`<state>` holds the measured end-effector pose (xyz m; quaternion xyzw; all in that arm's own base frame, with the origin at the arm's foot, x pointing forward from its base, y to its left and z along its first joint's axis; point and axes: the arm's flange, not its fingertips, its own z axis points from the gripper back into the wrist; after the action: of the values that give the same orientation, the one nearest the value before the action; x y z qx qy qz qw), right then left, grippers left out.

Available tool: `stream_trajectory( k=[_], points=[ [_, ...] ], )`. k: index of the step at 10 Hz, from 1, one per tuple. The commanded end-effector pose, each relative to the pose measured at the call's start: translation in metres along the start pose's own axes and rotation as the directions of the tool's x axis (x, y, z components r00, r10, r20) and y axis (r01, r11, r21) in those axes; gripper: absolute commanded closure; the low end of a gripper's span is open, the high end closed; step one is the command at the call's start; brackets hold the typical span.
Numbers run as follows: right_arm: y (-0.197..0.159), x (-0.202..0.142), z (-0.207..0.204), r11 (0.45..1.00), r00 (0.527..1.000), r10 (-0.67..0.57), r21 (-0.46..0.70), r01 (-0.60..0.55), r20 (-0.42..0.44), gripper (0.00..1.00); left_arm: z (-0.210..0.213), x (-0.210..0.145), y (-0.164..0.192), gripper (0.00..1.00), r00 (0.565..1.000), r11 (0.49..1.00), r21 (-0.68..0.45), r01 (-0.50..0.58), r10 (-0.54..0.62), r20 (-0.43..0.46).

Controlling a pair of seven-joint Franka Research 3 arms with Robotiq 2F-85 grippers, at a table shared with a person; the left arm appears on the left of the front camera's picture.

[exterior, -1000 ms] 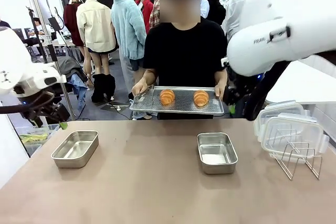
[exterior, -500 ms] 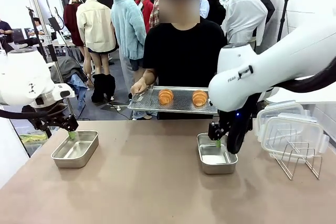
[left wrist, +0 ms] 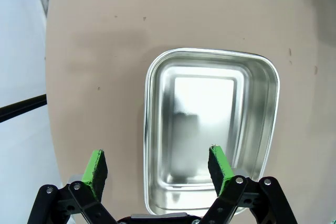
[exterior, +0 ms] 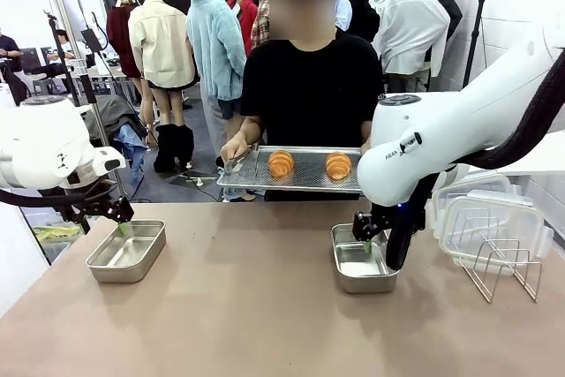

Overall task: Place the bread in airtight containers.
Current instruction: Lift both Airtight Container.

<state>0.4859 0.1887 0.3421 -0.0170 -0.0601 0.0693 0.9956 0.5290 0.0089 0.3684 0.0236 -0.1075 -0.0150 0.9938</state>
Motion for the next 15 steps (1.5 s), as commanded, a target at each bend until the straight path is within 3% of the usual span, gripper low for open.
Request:
stream_trajectory(
  k=[1, 5, 7, 11, 15],
  points=[
    [-0.003, -0.001, -0.009, 0.999, 0.999, -0.036, -0.011, 0.036, 0.018, 0.0, -0.008, 0.009, 0.002, 0.0, 1.0, 1.0, 0.003, 0.002, -0.002, 0.029],
    [-0.007, 0.001, -0.003, 1.0, 1.0, -0.013, -0.001, 0.013, 0.003, 0.0, -0.011, 0.005, -0.001, 0.0, 1.0, 1.0, -0.003, 0.002, -0.002, 0.003],
    [-0.01, 0.009, -0.009, 0.995, 0.995, -0.1, -0.023, 0.1, 0.011, 0.0, -0.023, 0.015, 0.001, 0.0, 1.0, 0.999, -0.032, 0.015, -0.016, -0.018],
    [-0.005, 0.012, -0.022, 0.993, 0.993, -0.113, 0.014, 0.113, 0.016, 0.0, -0.039, 0.024, 0.005, 0.0, 0.999, 0.997, -0.073, 0.039, -0.041, -0.027],
    [-0.002, 0.013, -0.025, 0.993, 0.993, -0.12, 0.012, 0.12, 0.011, 0.0, -0.054, 0.028, 0.008, 0.0, 0.997, 0.999, -0.028, 0.021, -0.023, -0.073]
  ],
)
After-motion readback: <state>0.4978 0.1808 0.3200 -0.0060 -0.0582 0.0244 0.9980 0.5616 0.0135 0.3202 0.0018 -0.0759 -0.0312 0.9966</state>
